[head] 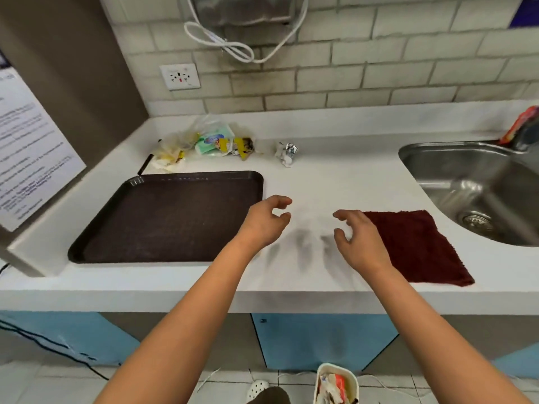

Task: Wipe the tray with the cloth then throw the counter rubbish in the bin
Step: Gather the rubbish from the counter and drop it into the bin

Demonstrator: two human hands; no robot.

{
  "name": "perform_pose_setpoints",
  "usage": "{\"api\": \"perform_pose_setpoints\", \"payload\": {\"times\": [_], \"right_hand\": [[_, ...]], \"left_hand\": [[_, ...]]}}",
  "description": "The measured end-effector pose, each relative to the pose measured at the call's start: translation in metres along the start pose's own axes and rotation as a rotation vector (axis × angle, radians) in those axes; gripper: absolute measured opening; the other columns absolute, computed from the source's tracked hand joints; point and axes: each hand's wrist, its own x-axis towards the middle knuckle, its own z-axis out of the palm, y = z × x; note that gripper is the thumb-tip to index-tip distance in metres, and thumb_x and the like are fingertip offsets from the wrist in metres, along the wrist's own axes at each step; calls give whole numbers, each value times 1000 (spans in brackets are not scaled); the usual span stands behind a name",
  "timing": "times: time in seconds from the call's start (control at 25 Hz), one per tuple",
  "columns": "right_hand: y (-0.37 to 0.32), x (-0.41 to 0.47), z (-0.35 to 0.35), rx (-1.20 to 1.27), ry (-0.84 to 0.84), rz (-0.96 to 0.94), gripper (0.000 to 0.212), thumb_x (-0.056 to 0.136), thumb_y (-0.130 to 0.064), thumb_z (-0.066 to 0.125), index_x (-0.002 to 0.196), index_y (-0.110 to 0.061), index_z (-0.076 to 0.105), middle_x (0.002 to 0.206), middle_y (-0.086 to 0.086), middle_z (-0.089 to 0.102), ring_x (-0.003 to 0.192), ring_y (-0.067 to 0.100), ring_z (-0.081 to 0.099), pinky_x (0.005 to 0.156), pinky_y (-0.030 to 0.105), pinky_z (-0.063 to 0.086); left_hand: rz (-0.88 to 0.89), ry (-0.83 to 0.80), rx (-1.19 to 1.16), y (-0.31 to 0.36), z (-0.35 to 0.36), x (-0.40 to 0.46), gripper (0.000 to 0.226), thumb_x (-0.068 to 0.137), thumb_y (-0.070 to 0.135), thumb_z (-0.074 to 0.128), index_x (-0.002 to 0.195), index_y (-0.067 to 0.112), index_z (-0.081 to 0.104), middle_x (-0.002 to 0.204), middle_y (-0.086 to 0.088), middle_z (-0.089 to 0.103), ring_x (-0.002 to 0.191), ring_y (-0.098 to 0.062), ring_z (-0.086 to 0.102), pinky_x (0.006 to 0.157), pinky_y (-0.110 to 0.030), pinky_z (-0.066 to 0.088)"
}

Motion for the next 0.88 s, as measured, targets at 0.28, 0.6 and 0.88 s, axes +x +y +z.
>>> {"api": "perform_pose_setpoints", "payload": {"times": [0.28,0.6,0.88], "right_hand": [[-19,82,60,-48,-86,69,34,87,-6,53,120,-14,57,121,3,54,114,23,50,87,24,39],[-26,180,98,-168,-133,120,38,86,-9,53,122,-17,55,128,3,48,119,23,46,91,29,41],[-24,271,113,-335,-190,170,48,85,-16,56,131,-23,46,139,2,35,126,25,36,94,33,43]], "left_hand": [[-2,9,23,-44,-61,95,33,90,12,55,123,17,58,122,0,58,100,-9,54,69,-9,40],[-52,-8,41,-78,-113,216,32,90,12,55,121,18,58,123,-2,57,92,-16,57,80,-20,40],[35,-48,258,-94,-123,311,40,87,8,53,127,12,56,128,-6,58,112,-23,56,91,-23,40]]}}
